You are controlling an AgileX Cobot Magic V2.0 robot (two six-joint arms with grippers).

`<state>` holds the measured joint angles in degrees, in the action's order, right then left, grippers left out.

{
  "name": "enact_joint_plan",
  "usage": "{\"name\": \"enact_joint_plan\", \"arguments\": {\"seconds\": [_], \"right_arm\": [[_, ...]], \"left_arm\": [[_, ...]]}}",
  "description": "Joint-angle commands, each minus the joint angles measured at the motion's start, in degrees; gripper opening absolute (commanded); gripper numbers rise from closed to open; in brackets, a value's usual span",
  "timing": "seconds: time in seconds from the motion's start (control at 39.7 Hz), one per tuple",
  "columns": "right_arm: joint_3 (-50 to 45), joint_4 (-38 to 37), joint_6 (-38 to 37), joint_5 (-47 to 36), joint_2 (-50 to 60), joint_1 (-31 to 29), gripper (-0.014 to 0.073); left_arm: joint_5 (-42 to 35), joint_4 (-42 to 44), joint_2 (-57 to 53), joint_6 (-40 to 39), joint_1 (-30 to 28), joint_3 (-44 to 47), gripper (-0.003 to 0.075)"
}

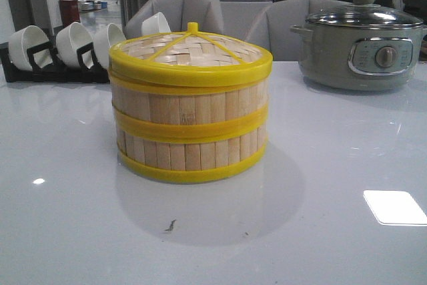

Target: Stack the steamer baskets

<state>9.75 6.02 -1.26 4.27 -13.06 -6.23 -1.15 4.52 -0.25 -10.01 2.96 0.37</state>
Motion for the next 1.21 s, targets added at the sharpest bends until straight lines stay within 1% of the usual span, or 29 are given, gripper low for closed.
{"name": "enact_joint_plan", "arguments": {"seconds": [0.0, 0.45, 0.55, 0.73, 1.18], "right_arm": [[1.65, -0.27, 0.43, -4.90, -0.41, -0.31, 0.0029], [1.65, -0.27, 0.43, -4.90, -0.41, -0.31, 0.0029], [1.65, -0.27, 0.43, -4.90, -0.41, -0.31, 0.0029], [1.65, -0.27, 0.43, -4.90, -0.41, -0.31, 0.0029], [1.65, -0.27, 0.43, -4.90, -0.41, -0.31, 0.0029]], "left_arm": [[-4.38, 0.62, -0.88, -0.10, -0.22, 0.09, 0.0086], [-4.38, 0.62, -0.76, -0.10, -0.89, 0.09, 0.0086], [-4.37, 1.30, -0.57, 0.01, -0.89, 0.09, 0.0086], [-4.61, 7.22, -0.78, 0.71, -0.89, 0.09, 0.0086], [-4.87, 7.33, -0.78, 1.53, -0.89, 0.09, 0.0086]]}}
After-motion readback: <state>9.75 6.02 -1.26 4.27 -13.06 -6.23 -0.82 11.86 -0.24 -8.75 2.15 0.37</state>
